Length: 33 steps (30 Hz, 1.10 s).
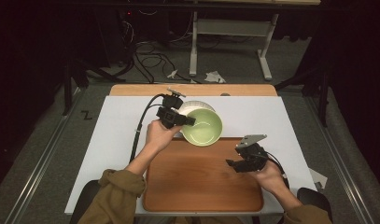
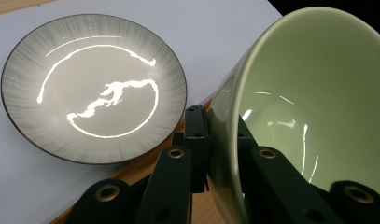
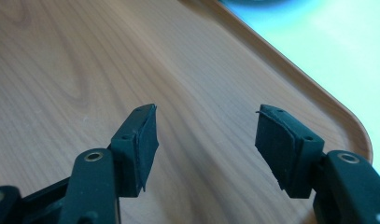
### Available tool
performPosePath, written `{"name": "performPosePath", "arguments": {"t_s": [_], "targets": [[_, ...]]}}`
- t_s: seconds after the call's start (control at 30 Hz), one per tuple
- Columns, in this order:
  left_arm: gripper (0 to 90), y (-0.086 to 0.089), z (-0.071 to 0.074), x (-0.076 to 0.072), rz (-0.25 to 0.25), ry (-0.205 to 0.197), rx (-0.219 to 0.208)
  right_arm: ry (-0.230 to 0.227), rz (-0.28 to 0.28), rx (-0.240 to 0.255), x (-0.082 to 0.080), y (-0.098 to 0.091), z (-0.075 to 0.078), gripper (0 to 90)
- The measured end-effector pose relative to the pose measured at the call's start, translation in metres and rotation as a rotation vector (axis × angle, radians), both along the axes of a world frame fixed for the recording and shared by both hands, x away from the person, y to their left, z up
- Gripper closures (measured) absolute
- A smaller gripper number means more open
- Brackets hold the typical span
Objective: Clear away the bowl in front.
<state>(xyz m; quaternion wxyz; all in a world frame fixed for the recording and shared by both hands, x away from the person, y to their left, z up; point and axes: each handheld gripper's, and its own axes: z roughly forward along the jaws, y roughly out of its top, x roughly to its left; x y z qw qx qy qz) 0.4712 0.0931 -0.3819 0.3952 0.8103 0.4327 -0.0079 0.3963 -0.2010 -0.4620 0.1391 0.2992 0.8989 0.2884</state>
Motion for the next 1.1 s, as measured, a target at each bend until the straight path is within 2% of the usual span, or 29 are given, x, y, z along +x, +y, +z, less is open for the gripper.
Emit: {"name": "performPosePath", "arguments": {"t_s": [0.23, 0.5, 1.1], "targets": [[82.9, 0.001, -0.004, -0.006, -0.016, 0.017, -0.007, 0.002, -0.001, -0.001, 0.000, 0.000, 0.000, 39.1], [82.9, 0.000, -0.004, -0.017, -0.041, 0.008, -0.003, 0.005, -0.003, 0.003, 0.001, 0.000, 0.000, 39.1], [82.8, -0.002, -0.014, -0.030, -0.079, 0.026, -0.005, 0.004, -0.008, 0.005, 0.001, -0.001, 0.000, 39.1]]}}
